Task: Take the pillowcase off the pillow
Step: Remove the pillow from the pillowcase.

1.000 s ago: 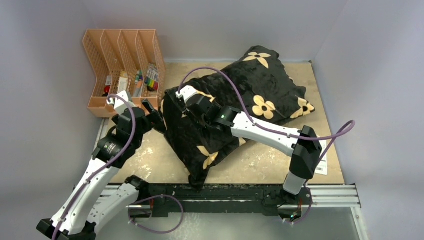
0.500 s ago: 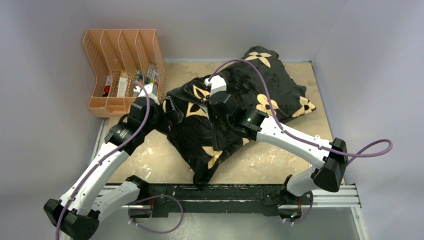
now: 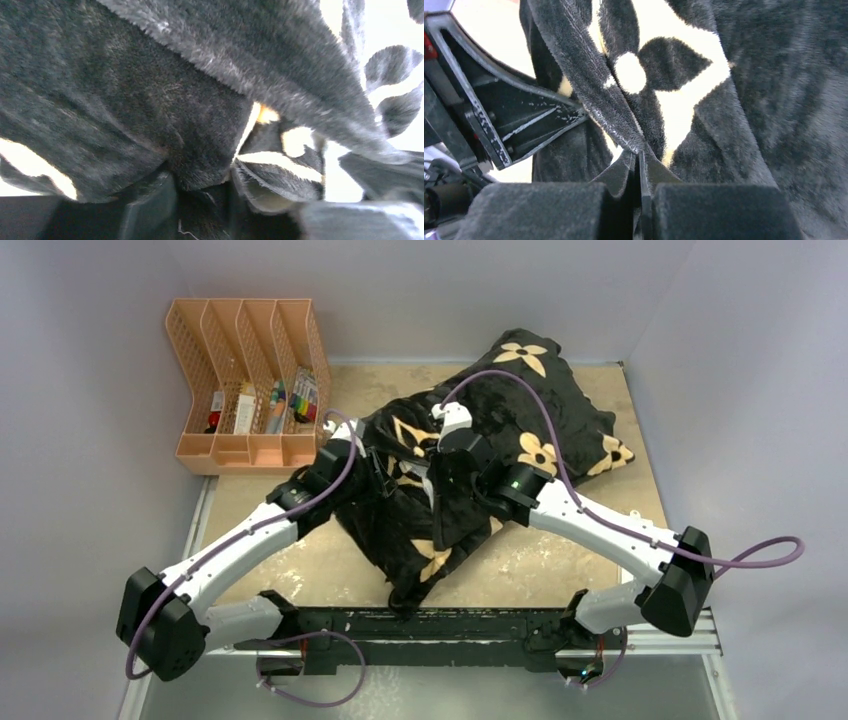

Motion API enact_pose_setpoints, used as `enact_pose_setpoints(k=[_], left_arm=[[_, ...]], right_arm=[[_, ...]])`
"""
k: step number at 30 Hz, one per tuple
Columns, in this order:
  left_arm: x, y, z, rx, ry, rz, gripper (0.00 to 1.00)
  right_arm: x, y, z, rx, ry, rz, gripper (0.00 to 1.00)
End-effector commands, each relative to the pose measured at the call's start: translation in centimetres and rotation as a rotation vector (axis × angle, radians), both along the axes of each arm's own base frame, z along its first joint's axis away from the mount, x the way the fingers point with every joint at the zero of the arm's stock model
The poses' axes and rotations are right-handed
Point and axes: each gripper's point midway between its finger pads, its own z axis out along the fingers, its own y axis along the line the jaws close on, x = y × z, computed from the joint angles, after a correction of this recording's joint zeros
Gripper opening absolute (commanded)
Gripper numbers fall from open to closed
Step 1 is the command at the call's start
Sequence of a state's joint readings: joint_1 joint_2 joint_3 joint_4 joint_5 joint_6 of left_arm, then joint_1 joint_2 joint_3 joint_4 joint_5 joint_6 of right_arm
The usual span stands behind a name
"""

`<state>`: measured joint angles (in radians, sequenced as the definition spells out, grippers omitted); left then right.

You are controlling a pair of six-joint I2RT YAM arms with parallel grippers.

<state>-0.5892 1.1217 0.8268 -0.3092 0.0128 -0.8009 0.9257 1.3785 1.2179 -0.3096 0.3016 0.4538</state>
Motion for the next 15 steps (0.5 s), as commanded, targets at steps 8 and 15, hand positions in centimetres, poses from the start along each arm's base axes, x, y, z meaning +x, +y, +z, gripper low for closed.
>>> enact_pose_setpoints(k=[8,15], left_arm=[[-4.2,7.0,-4.5,0.19,0.065,0.256,0.0],[-5.5,9.5,-3.3,0.234,0.071,0.328,0.0]], right_arm=[[6.1,-17.1,1.4,-0.19,-0.059,-0.47,0.0],[4.9,-14.2,-3.1,-0.07,0.092,-0.324,0.0]])
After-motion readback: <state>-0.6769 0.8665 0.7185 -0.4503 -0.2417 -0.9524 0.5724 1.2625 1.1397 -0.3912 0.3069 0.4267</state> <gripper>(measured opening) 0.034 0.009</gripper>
